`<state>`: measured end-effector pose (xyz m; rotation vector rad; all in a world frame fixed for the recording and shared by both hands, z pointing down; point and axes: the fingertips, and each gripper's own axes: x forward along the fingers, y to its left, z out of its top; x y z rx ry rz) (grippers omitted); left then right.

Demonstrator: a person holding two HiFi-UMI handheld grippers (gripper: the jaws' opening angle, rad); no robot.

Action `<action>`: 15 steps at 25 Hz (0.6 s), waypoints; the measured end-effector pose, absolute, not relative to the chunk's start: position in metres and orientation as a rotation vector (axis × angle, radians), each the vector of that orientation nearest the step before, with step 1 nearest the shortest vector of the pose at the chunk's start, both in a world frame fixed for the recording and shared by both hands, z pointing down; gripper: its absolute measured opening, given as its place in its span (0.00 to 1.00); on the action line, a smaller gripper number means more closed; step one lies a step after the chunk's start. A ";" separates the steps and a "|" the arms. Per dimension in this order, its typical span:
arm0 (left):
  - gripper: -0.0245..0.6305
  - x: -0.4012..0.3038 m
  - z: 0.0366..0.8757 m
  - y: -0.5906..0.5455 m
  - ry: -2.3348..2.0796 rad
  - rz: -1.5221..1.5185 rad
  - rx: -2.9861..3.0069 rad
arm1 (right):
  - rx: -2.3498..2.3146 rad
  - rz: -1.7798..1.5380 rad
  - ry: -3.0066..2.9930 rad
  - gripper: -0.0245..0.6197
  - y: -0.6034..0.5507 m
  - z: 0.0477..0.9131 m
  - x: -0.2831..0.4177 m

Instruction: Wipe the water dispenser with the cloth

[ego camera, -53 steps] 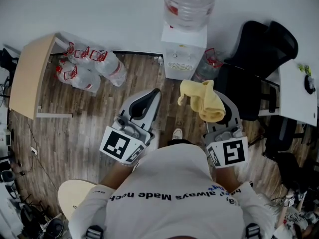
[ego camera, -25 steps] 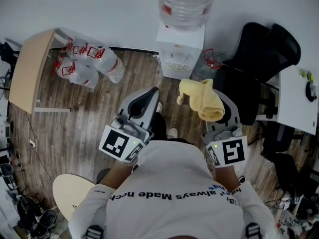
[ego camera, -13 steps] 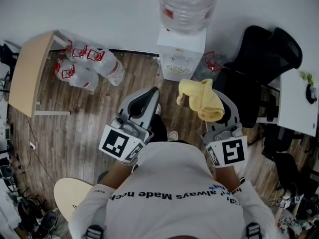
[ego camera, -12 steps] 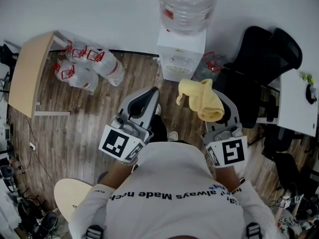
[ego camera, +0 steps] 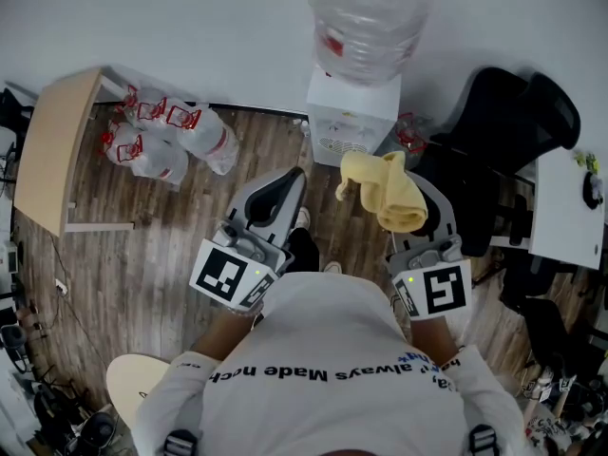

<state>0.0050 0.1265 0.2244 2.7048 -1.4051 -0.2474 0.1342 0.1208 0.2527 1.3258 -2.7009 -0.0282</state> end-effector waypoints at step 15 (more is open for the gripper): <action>0.07 -0.054 0.220 0.037 -1.340 -0.256 2.731 | 1.367 -0.033 -2.667 0.14 0.039 0.245 0.071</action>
